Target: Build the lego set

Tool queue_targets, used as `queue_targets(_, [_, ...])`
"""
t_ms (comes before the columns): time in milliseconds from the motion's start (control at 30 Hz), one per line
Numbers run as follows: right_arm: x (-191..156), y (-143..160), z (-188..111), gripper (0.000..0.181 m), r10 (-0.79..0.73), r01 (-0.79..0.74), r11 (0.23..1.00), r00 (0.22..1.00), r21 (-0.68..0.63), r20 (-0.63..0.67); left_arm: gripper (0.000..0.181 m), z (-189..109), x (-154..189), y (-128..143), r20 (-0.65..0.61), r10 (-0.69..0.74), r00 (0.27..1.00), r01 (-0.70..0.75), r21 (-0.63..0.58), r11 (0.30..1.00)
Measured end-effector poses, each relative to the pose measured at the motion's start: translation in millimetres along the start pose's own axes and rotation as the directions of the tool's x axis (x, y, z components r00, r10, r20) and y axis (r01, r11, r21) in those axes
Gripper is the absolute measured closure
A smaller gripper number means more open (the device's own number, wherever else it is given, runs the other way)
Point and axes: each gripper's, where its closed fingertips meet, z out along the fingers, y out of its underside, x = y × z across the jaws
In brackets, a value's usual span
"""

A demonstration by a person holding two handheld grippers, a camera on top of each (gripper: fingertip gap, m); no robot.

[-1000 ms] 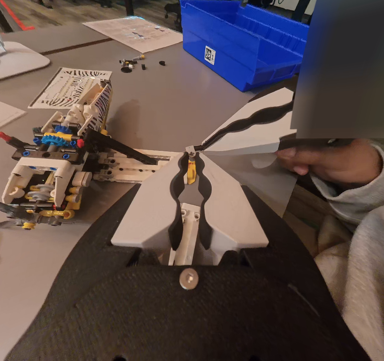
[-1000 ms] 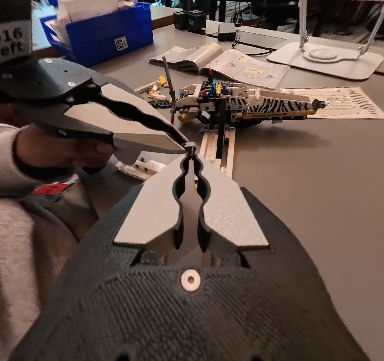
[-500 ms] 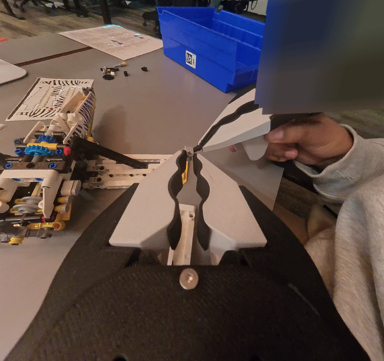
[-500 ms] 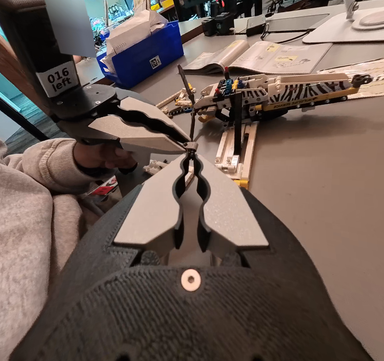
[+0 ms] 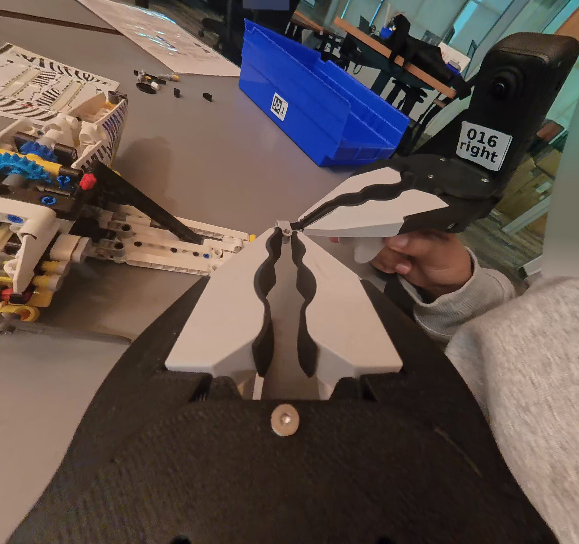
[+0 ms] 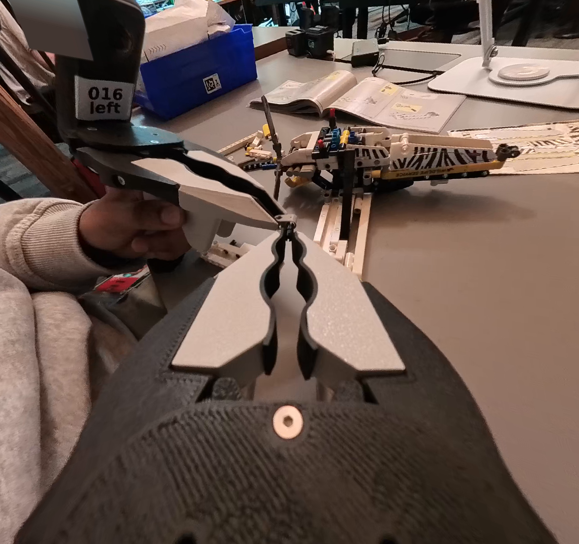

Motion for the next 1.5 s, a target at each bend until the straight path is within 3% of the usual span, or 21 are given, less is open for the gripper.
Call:
queue_targets(200, [0.6,1.8,1.1,0.179,0.094,-0.094,0.996,0.995,0.004,0.038,0.178,-0.7,0.9,0.6,-0.003,-0.007,1.0,0.007,-0.001,1.0])
queue_targets(300, [1.5,6.1,4.4,0.18,0.157,-0.156,0.988,0.986,-0.02,0.049,0.181,4.8,28.9,4.0,-0.14,-0.049,0.989,0.046,-0.02,0.999])
queue_targets(367, [3.8,5.3,2.2,0.179,0.153,-0.152,0.988,0.987,-0.015,0.046,0.181,6.6,20.9,3.6,-0.037,0.052,0.998,-0.053,-0.027,0.998])
queue_targets(467, [12.4,6.5,-2.0,0.179,0.146,-0.146,0.989,0.989,-0.016,0.012,0.181,-1.4,10.3,-7.2,-0.013,0.016,1.0,-0.016,0.0,1.0])
queue_targets(667, [27.8,4.8,-10.9,0.179,0.109,-0.109,0.994,0.993,-0.002,-0.049,0.181,-14.3,-20.0,1.4,0.176,0.088,0.98,-0.076,-0.077,0.994])
queue_targets(933, [47.4,-10.5,-36.1,0.18,0.125,-0.117,0.987,0.99,0.106,-0.072,0.181,-24.8,0.6,20.1,0.126,0.133,0.983,-0.115,-0.135,0.984])
queue_targets(1067, [46.3,-20.9,-48.9,0.18,0.123,-0.111,0.98,0.99,0.168,-0.065,0.181,-20.8,34.6,24.7,-0.007,0.098,0.995,-0.098,-0.131,0.987])
queue_targets(1167, [42.9,-25.9,-58.3,0.18,0.091,-0.073,0.978,0.992,0.194,-0.087,0.181,-15.8,76.0,48.6,-0.159,0.13,0.979,-0.162,-0.206,0.965])
queue_targets(1267, [37.1,-32.4,-64.6,0.18,0.073,-0.054,0.975,0.994,0.214,-0.081,0.167,-9.8,108.7,96.3,-0.301,0.194,0.934,-0.299,-0.357,0.885])
queue_targets(1400, [27.9,-39.3,-69.7,0.18,0.056,-0.04,0.971,0.996,0.237,-0.063,0.155,-3.1,118.5,160.1,-0.405,0.314,0.859,-0.499,-0.524,0.69])
queue_targets(1500, [22.2,-41.7,-73.2,0.18,0.038,-0.021,0.97,0.997,0.241,-0.063,0.15,8.8,117.1,180.8,-0.412,0.369,0.833,-0.549,-0.534,0.643])
